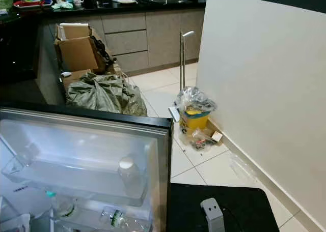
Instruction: Restocking fridge
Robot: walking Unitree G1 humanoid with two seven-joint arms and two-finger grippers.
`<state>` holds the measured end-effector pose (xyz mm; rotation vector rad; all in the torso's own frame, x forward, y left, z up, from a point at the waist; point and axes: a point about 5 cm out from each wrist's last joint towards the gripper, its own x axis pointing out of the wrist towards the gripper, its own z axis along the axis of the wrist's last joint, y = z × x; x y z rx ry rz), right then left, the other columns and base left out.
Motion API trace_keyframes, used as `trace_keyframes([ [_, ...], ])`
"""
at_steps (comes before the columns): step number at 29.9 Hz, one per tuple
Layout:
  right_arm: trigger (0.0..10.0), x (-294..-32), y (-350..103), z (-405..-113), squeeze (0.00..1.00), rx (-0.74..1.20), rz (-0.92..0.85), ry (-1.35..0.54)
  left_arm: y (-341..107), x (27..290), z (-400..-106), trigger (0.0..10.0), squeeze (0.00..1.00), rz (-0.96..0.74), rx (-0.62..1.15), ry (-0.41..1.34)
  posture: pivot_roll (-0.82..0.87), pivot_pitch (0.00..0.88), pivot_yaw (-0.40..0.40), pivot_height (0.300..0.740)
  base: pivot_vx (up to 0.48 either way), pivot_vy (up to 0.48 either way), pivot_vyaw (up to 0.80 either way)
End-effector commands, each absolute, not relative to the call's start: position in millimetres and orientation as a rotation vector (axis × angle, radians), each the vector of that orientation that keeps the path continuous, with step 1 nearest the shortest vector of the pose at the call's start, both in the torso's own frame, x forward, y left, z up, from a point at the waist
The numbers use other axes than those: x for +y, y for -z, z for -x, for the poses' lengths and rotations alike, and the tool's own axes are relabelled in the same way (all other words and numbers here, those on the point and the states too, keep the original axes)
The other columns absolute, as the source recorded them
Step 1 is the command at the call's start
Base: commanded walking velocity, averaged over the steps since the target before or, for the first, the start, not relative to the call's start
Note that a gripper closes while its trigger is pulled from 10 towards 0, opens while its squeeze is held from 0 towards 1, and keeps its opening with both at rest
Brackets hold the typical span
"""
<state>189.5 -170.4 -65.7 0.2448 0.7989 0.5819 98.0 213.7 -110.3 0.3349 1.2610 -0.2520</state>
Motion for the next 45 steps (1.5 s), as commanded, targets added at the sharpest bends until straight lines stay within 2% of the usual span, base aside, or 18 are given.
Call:
trace_keyframes([
  [1, 0.0, -168.5, 61.6, -194.5, 0.0, 0.773, -0.274, -0.61, 110.9, 214.0, -95.5, 10.0, 0.0, -0.348, 1.275, 0.26, -0.04, 0.0, 0.002, 0.74, 0.0, 0.0, 0.0],
  [8, 0.0, -148.7, 39.0, -215.2, 0.0, 0.641, -0.382, -0.861, 110.9, 214.2, -95.6, 10.0, 0.0, -0.351, 1.276, 0.262, -0.04, 0.0, 0.004, 0.74, 0.0, 0.0, 0.0],
  [18, 0.0, -141.4, 17.1, -245.2, 0.0, 0.51, -0.305, -0.874, 110.7, 215.8, -95.1, 10.0, 0.0, -0.353, 1.277, 0.26, -0.03, 0.0, 0.004, 0.74, 0.0, 0.0, 0.0],
  [19, 2.9, -140.1, 14.7, -248.2, 0.0, 0.498, -0.291, -0.877, 110.7, 216.0, -94.9, 10.0, 0.0, -0.354, 1.277, 0.26, -0.03, 0.0, 0.004, 0.74, 0.0, 0.0, 0.0],
  [20, 3.5, -137.8, 11.9, -251.0, 0.0, 0.485, -0.285, -0.891, 110.7, 216.2, -94.8, 10.0, 0.0, -0.354, 1.278, 0.26, -0.03, 0.0, 0.004, 0.74, 0.0, 0.0, 0.0],
  [21, 3.5, -137.8, 11.9, -251.0, 0.0, 0.485, -0.285, -0.891, 110.7, 216.2, -94.8, 10.0, 0.0, -0.354, 1.278, 0.26, -0.03, 0.0, 0.004, 0.74, 0.0, 0.0, 0.0],
  [22, 7.6, -135.3, 9.0, -253.9, 0.0, 0.473, -0.275, -0.907, 110.7, 216.3, -94.7, 10.0, 0.0, -0.354, 1.278, 0.26, -0.03, 0.0, 0.004, 0.74, 0.0, 0.0, 0.0],
  [23, 5.2, -131.5, 5.2, -257.0, 0.0, 0.46, -0.258, -0.941, 110.7, 216.3, -94.6, 10.0, 0.0, -0.354, 1.278, 0.261, -0.03, 0.0, 0.004, 0.74, 0.0, 0.0, 0.0],
  [25, 5.2, -128.9, 2.5, -258.9, 0.0, 0.451, -0.245, -0.964, 110.7, 216.2, -94.6, 10.0, 0.0, -0.354, 1.278, 0.261, -0.03, 0.0, 0.003, 0.74, 0.0, 0.0, 0.0],
  [27, 10.0, -124.2, -2.2, -263.4, 0.0, 0.434, -0.202, -0.995, 110.7, 216.0, -94.6, 10.0, 0.0, -0.354, 1.277, 0.263, -0.03, 0.0, 0.003, 0.74, 0.0, 0.0, 0.0],
  [35, 10.0, -111.2, -29.3, -292.6, 0.0, 0.29, -0.061, -0.937, 110.9, 214.5, -95.1, 10.0, 0.0, -0.35, 1.276, 0.265, -0.03, 0.0, 0.0, 0.74, 0.0, 0.0, 0.0],
  [45, 10.0, -124.9, -53.5, -319.1, 0.0, 0.173, 0.02, -0.733, 111.7, 212.2, -93.6, 10.0, 0.0, -0.34, 1.279, 0.261, -0.03, 0.0, -0.006, 0.74, 0.0, 0.0, 0.0],
])
